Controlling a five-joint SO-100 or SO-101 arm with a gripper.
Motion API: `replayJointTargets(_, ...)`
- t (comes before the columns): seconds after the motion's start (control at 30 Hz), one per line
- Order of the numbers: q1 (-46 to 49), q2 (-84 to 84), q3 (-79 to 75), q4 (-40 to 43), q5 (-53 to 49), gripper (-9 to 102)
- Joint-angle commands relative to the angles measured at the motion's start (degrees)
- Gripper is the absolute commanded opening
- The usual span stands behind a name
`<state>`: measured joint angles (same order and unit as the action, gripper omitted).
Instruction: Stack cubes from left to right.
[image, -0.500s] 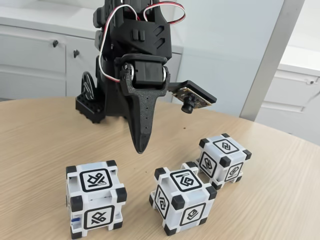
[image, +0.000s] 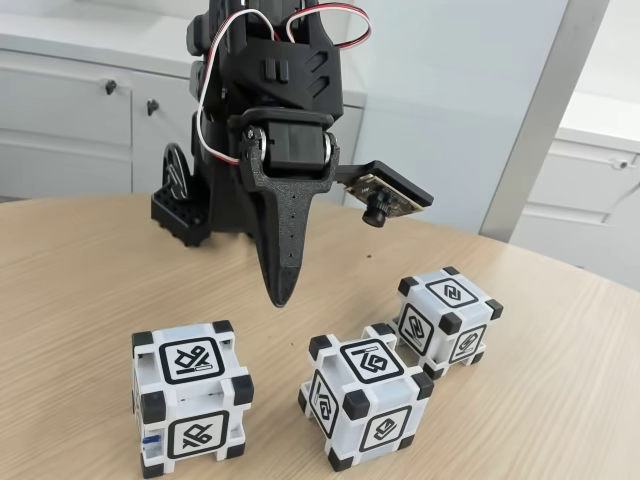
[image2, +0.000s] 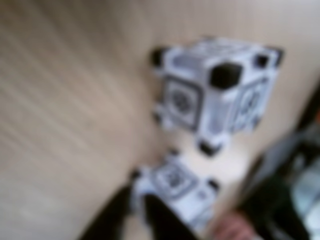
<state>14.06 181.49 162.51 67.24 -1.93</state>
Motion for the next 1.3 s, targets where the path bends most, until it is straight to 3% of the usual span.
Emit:
replayJointTargets(0.0,0.4,0.4,-0.4,0.1,0.4,0)
replayJointTargets(0.27,-0.4,0.4,-0.4,0.1,-0.5,0)
replayJointTargets(0.33,-0.5,0.4,-0.4,0.1,-9.5,0)
replayJointTargets(0.4,-0.5,0.4,-0.6,0.1,-12.3,0)
replayJointTargets(0.87,-0.9,-2.9,-22.3,1.1,2.8,0)
replayJointTargets(1.03,-1.8,-17.2,-34.0,1.1,6.2,0)
replayJointTargets(1.27,-9.9,-48.1,-58.1,2.8,10.0,0)
